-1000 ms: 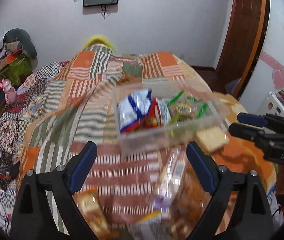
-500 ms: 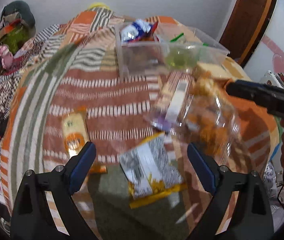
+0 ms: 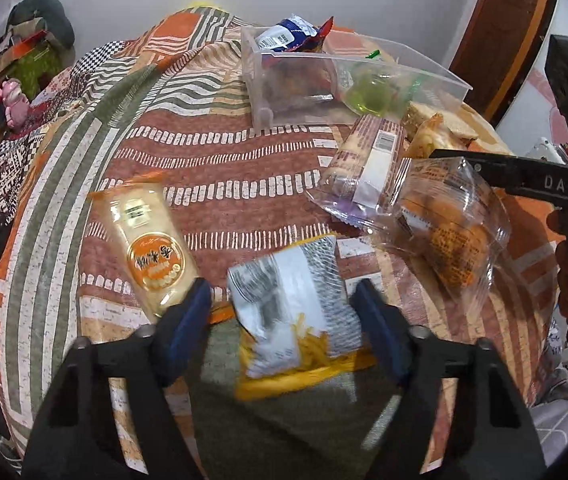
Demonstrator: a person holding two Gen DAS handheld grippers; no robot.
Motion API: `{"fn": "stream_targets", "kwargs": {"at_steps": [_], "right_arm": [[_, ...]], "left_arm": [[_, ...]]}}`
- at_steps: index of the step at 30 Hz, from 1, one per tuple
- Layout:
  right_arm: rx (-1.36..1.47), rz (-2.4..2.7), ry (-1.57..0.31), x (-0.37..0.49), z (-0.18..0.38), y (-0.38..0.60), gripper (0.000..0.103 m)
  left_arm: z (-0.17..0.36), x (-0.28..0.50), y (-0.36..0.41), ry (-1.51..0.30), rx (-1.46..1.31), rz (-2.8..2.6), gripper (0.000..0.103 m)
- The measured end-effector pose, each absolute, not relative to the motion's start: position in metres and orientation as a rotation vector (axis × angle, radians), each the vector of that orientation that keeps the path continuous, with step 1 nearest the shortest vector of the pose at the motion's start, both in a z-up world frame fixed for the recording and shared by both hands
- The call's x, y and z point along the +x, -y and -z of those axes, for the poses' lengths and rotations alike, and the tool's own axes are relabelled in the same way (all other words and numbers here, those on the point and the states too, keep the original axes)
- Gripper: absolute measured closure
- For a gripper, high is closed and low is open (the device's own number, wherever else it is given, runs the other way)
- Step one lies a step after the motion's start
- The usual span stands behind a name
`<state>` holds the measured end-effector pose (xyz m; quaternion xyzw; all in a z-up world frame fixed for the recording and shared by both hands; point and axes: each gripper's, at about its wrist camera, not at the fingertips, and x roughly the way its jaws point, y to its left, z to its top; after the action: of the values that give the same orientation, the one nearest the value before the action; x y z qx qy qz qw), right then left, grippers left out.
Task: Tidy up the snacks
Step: 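Grasp the grey-white snack bag with left tool while right tool grasps the bread roll bag, then carry both bags over the clear box and release them inside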
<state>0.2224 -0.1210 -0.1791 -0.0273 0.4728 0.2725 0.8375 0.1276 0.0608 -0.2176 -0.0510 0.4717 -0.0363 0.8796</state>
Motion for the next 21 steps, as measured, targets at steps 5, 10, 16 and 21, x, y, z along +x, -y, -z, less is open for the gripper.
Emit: {"fn": "stream_targets", "kwargs": {"at_steps": [5,10,16,21], "right_arm": [[-0.061,-0.583,-1.010,0.223,0.180,0.120,0.054],[-0.095,-0.593,-1.014,0.223,0.181,0.114,0.059],[-0.104,-0.575,-1.000,0.226,0.179,0.117,0.071],[-0.094,-0.563,-0.965,0.222,0.167,0.128,0.072]], "left_arm": [[0.216,0.127,-0.065,-0.970,-0.107,0.069,0.053],[0.211,0.127,-0.069,-0.957,-0.116,0.055,0.055],[0.194,0.130,-0.071,-0.916,-0.129,0.051,0.056],[0.178,0.137,-0.066,-0.879,-0.114,0.059,0.056]]}}
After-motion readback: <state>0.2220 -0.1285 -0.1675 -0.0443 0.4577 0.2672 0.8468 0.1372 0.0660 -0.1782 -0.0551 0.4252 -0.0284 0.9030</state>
